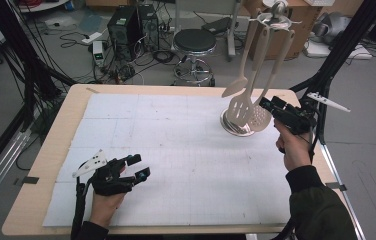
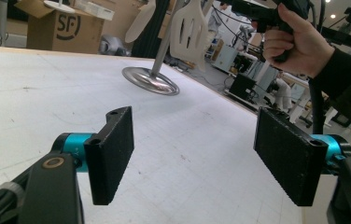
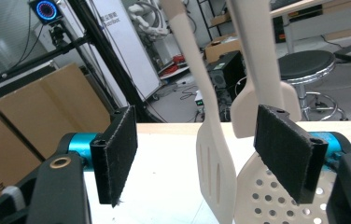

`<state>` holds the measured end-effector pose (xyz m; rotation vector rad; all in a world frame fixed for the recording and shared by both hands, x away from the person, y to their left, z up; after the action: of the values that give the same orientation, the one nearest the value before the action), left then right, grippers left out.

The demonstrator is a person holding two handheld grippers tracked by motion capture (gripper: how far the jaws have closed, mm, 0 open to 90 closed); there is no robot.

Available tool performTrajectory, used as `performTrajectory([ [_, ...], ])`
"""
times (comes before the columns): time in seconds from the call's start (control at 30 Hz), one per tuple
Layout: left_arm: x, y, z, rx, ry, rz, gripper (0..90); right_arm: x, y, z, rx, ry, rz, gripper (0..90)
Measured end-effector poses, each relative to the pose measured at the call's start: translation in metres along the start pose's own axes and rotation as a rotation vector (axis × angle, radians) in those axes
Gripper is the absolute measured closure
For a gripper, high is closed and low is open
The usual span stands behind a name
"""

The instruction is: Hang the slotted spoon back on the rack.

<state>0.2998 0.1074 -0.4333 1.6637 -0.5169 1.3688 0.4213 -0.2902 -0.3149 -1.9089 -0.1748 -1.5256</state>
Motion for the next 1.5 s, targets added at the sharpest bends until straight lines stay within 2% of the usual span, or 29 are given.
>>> performTrajectory([
  [0.13, -0.001, 0.0, 0.002, -0.003, -0.005, 0.003, 29.2, -0.009, -0.003, 0.002, 0.019, -0.02, -0.014, 27.8],
  [0.37, -0.001, 0.002, 0.003, -0.013, -0.007, -0.001, 29.2, -0.023, -0.005, -0.001, 0.025, -0.037, -0.014, 23.0],
  [0.5, 0.0, 0.002, 0.002, -0.016, -0.002, 0.002, 29.1, -0.031, -0.008, 0.0, 0.036, -0.071, -0.023, 22.5],
  [0.7, 0.0, 0.002, 0.002, -0.016, -0.001, 0.005, 29.2, -0.041, -0.014, 0.002, 0.053, -0.095, -0.032, 22.4],
  [1.13, -0.001, 0.004, 0.003, -0.017, -0.01, 0.0, 29.1, -0.07, -0.016, -0.006, 0.081, -0.154, -0.015, 21.8],
  [1.4, -0.002, 0.003, 0.003, -0.012, -0.015, -0.003, 28.8, -0.075, -0.035, -0.008, 0.13, -0.173, -0.065, 21.2],
  [1.5, -0.002, 0.004, 0.004, -0.012, -0.018, -0.002, 28.7, -0.079, -0.04, -0.009, 0.139, -0.157, -0.067, 21.9],
])
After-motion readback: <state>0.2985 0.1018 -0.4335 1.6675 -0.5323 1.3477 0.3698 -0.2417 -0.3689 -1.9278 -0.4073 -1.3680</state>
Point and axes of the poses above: each handheld gripper's, and its own axes: z roughly forward along the jaws, x roughly out of its top, y roughly to its right, the point moved 8 cm from there along z, roughly forward along the jaws, and after that the axes turned 4 degrees about y, right-handed, at the moved point
